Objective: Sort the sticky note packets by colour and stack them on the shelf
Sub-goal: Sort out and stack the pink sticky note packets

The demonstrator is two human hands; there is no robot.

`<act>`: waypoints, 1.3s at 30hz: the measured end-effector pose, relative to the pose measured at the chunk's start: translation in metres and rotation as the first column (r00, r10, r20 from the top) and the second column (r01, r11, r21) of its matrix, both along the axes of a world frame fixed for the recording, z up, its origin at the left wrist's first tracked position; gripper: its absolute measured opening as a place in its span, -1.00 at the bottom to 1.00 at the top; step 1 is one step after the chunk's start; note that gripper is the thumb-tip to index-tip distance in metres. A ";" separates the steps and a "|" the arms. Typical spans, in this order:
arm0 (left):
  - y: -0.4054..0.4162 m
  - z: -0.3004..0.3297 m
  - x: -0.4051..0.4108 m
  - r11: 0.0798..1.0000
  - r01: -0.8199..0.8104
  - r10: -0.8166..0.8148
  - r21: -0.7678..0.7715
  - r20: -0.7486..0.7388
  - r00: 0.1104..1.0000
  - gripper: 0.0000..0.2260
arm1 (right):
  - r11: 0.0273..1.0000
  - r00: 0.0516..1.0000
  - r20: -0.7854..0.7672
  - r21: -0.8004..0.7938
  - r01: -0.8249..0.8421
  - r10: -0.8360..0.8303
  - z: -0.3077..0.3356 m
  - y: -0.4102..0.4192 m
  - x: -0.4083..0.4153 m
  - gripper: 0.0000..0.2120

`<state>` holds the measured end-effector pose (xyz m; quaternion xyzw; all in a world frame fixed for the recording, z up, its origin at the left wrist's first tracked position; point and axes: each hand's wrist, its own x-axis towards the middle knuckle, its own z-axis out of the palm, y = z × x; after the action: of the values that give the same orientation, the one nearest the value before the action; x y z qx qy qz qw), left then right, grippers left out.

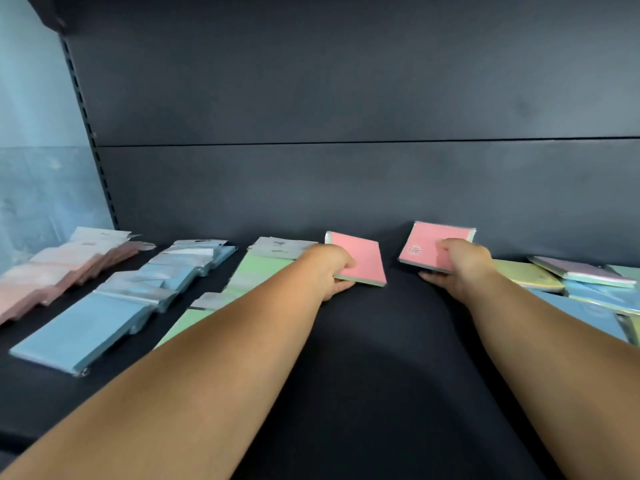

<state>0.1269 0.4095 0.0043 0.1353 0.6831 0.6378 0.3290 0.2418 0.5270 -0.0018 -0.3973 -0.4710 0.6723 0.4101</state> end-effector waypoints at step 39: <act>-0.117 -0.032 0.075 0.822 -0.090 -0.531 -0.562 -0.814 0.238 -0.64 | 0.745 0.347 0.934 0.287 -0.602 -0.080 0.016 -0.071 0.005 -0.58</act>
<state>0.2023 0.2923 -0.0272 0.4987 0.8498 0.1669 -0.0354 0.2473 0.4561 0.0142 -0.4581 -0.8597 0.2169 0.0632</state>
